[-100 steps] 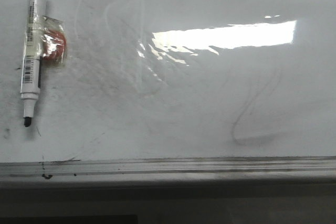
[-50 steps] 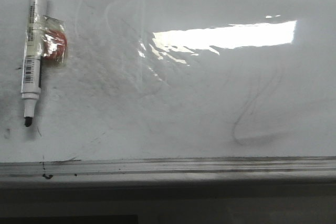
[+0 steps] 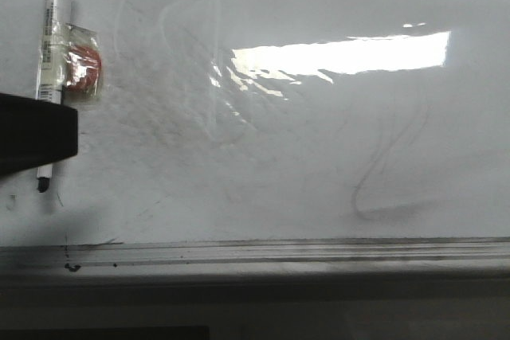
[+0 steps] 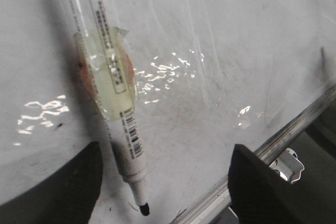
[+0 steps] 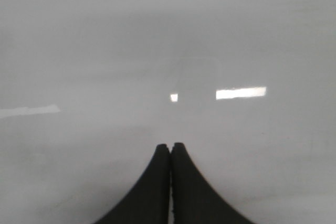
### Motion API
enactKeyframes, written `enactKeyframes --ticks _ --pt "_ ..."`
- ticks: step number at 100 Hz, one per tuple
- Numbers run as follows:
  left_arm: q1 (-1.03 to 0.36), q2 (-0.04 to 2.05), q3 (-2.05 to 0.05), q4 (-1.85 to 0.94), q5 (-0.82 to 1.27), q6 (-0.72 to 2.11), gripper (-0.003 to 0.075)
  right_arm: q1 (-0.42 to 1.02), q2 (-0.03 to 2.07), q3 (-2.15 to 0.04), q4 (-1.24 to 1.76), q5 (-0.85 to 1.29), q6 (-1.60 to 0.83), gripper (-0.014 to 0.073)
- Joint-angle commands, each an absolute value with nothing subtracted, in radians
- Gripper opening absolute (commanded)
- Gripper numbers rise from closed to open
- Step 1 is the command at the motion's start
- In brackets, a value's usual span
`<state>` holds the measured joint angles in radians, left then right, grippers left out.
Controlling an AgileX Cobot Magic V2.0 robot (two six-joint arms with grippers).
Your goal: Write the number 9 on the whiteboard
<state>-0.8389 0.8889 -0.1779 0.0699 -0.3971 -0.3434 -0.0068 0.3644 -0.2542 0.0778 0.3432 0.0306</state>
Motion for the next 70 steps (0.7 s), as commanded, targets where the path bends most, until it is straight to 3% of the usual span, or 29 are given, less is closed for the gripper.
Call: enactKeyframes --ticks 1,16,35,55,70 --pt "-0.847 0.936 -0.210 0.041 -0.516 -0.352 0.0411 -0.007 0.379 -0.290 0.079 0.276 0.019 -0.0063" --pt "-0.847 0.995 -0.210 -0.055 -0.574 -0.352 0.0266 -0.007 0.379 -0.290 0.100 0.276 0.019 -0.0063" --pt "-0.847 1.016 -0.210 -0.092 -0.592 -0.352 -0.0022 0.038 0.379 -0.290 0.149 0.322 0.019 -0.0063" --pt "-0.847 1.016 -0.210 -0.038 -0.592 -0.350 -0.0020 0.217 0.415 -0.344 0.149 0.423 -0.026 -0.0063" --pt "-0.847 1.004 -0.210 0.194 -0.592 -0.350 -0.0020 0.390 0.494 -0.450 0.192 0.507 -0.153 -0.0061"
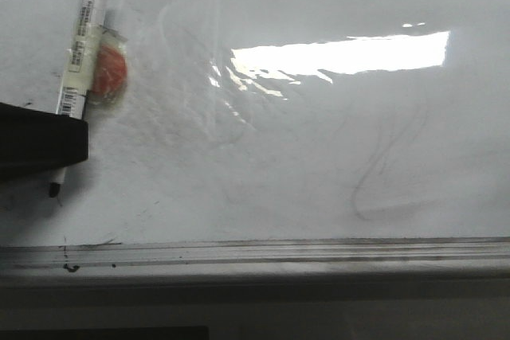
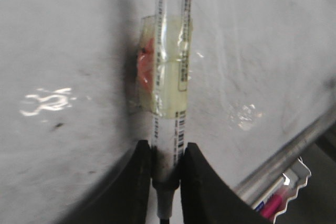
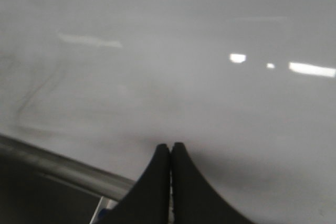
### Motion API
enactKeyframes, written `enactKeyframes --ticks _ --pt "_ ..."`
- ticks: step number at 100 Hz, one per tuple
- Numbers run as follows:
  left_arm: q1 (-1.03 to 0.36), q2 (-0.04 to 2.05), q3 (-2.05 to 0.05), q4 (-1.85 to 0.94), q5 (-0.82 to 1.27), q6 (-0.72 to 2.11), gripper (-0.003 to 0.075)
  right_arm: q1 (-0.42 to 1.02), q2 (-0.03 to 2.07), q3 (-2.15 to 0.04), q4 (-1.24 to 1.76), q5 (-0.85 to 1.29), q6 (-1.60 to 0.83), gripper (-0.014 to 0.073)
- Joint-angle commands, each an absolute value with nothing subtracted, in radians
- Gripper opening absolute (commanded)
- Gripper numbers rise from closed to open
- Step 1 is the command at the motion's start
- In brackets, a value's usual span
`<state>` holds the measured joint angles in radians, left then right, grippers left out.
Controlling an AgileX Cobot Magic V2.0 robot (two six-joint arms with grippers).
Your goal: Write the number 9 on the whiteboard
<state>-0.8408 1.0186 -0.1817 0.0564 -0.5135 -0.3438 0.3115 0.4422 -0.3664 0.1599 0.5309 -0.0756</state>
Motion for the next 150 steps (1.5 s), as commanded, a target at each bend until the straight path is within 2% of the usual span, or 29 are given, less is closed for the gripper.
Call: enactKeyframes --ticks 1,6,11,26,31,35,55,78,90,110,115,121,128,144,150 --pt "-0.847 1.002 -0.210 0.207 -0.592 -0.350 -0.0020 0.420 0.503 -0.460 0.200 0.509 -0.169 -0.0058" --pt "-0.847 0.989 -0.210 0.298 -0.592 -0.350 -0.0020 0.481 0.532 -0.491 0.226 0.511 -0.212 -0.0039" --pt "-0.847 0.976 -0.210 0.391 -0.592 -0.348 -0.0020 0.554 0.568 -0.531 0.253 0.511 -0.223 0.0016" --pt "-0.847 0.948 -0.210 0.607 -0.592 -0.348 -0.0020 0.766 0.709 -0.641 0.257 0.504 -0.221 0.0349" --pt "-0.847 0.944 -0.210 0.653 -0.592 -0.348 -0.0020 0.816 0.752 -0.672 0.257 0.485 -0.221 0.0409" --pt "-0.847 0.944 -0.210 0.679 -0.592 -0.348 -0.0020 0.852 0.781 -0.695 0.265 0.464 -0.216 0.0420" --pt "-0.847 0.944 -0.210 0.692 -0.592 -0.346 -0.0020 0.939 0.934 -0.801 0.346 0.427 -0.214 0.0417" --pt "-0.847 0.944 -0.210 0.692 -0.592 -0.346 -0.0020 0.949 1.066 -0.885 0.380 0.425 -0.214 0.0410" --pt "-0.847 0.944 -0.210 0.692 -0.592 -0.346 -0.0020 0.949 1.116 -0.910 0.422 0.421 -0.214 0.0305" --pt "-0.847 0.944 -0.210 0.692 -0.592 -0.349 -0.0020 0.949 1.133 -0.910 0.426 0.436 -0.212 -0.0018" --pt "-0.847 0.944 -0.210 0.685 -0.588 -0.354 -0.0020 0.949 1.131 -0.910 0.426 0.436 -0.212 -0.0071" --pt "-0.847 0.946 -0.210 0.685 -0.588 -0.356 -0.0011 0.949 1.130 -0.910 0.426 0.442 -0.213 -0.0071" --pt "-0.847 0.946 -0.210 0.685 -0.588 -0.356 0.0038 0.949 1.130 -0.910 0.426 0.472 -0.218 -0.0071" --pt "-0.847 0.946 -0.210 0.680 -0.588 -0.358 0.0223 0.949 1.130 -0.910 0.426 0.477 -0.221 -0.0071" --pt "-0.847 0.935 -0.210 0.661 -0.588 -0.361 0.0265 0.945 1.130 -0.910 0.424 0.475 -0.221 -0.0071"
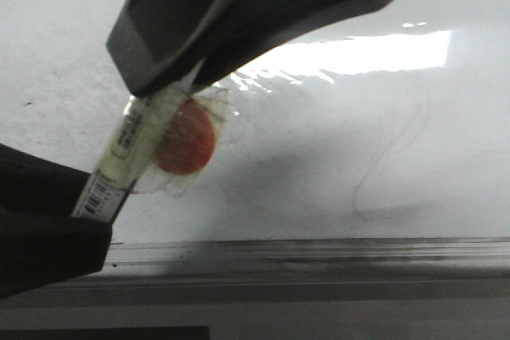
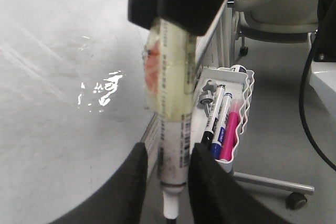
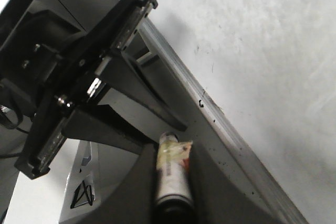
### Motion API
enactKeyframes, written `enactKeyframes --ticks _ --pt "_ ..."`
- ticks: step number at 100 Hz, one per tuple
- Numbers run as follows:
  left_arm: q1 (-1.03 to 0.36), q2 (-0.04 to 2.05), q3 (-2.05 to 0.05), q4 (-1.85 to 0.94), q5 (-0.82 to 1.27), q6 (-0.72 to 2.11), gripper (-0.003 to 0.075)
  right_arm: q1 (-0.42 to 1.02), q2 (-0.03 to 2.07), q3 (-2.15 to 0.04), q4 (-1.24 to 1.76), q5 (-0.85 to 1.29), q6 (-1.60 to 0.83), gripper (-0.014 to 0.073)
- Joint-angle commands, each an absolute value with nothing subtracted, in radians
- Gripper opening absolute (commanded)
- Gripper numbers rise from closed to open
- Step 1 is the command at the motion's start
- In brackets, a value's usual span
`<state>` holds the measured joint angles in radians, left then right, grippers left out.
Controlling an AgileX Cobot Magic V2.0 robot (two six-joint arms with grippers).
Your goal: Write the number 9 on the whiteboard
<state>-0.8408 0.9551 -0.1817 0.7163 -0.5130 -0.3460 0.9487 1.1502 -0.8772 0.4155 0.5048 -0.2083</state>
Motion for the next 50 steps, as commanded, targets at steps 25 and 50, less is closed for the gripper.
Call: enactKeyframes --ticks 25,50 --pt "-0.847 0.727 -0.210 0.503 -0.384 -0.368 0.0295 0.851 1.101 -0.956 0.424 0.494 -0.221 -0.0071" --pt "-0.847 0.486 -0.210 0.394 -0.263 -0.368 0.0295 0.675 1.075 -1.085 0.402 0.539 -0.221 -0.0059"
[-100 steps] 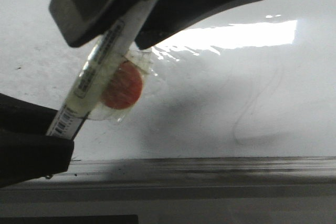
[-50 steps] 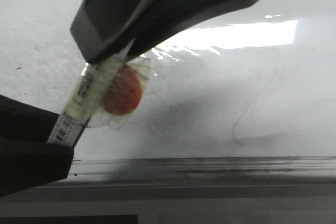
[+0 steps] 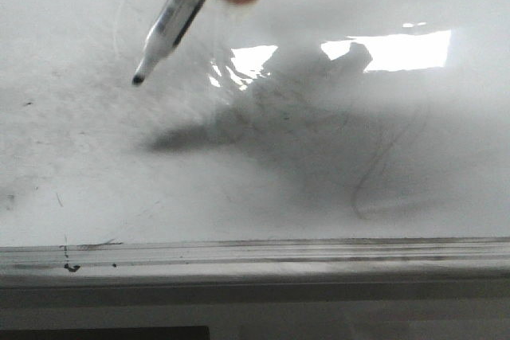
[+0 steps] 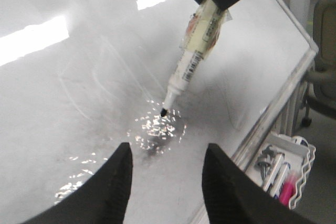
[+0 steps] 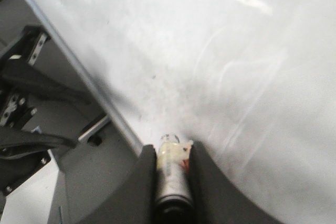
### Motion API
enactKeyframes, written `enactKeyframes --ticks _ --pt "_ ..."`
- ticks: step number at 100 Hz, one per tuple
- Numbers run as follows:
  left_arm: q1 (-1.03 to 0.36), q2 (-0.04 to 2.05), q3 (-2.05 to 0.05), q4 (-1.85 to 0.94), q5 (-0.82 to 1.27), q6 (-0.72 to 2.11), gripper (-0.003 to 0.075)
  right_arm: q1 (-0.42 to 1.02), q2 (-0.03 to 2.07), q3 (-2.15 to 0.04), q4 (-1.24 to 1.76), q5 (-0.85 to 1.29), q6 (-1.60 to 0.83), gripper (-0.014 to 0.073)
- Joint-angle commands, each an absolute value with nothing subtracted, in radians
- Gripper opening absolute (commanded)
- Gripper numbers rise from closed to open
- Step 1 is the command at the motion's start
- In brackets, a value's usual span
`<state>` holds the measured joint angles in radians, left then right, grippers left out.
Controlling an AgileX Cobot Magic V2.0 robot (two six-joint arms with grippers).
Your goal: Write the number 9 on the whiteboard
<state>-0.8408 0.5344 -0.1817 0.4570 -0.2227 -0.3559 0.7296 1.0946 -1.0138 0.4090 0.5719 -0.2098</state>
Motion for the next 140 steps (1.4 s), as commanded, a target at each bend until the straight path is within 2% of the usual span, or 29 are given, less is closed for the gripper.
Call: enactKeyframes --ticks 1,25,44,58,73,93,102,120,140 --pt "-0.847 0.479 -0.210 0.389 -0.263 -0.368 0.0295 0.672 1.078 -1.090 0.402 0.541 -0.221 -0.0058" --pt "-0.847 0.458 -0.210 0.376 -0.256 -0.368 0.0295 0.587 1.125 -1.150 0.379 0.529 -0.211 -0.0059" --pt "-0.847 0.458 -0.210 0.376 -0.256 -0.368 0.0295 0.583 1.199 -1.151 0.386 0.483 -0.211 -0.0059" --pt "-0.847 0.458 -0.210 0.376 -0.256 -0.368 0.0295 0.635 1.245 -1.182 0.352 0.588 -0.210 -0.0059" --pt "-0.847 0.458 -0.210 0.376 -0.256 -0.368 0.0295 0.602 1.190 -1.192 0.166 0.605 -0.077 -0.0059" --pt "-0.847 0.458 -0.210 0.376 -0.256 -0.368 0.0295 0.581 1.197 -1.224 0.162 0.580 -0.075 -0.0059" --pt "-0.847 0.458 -0.210 0.376 -0.256 -0.368 0.0295 0.581 1.204 -1.208 0.169 0.654 -0.067 -0.0059" --pt "-0.847 0.460 -0.210 0.378 -0.254 -0.368 0.0295 0.627 1.198 -1.058 0.207 0.700 -0.062 -0.0059" --pt "-0.848 0.506 -0.210 0.398 -0.268 -0.368 0.0295 0.695 1.181 -1.100 0.240 0.688 -0.062 -0.0059"
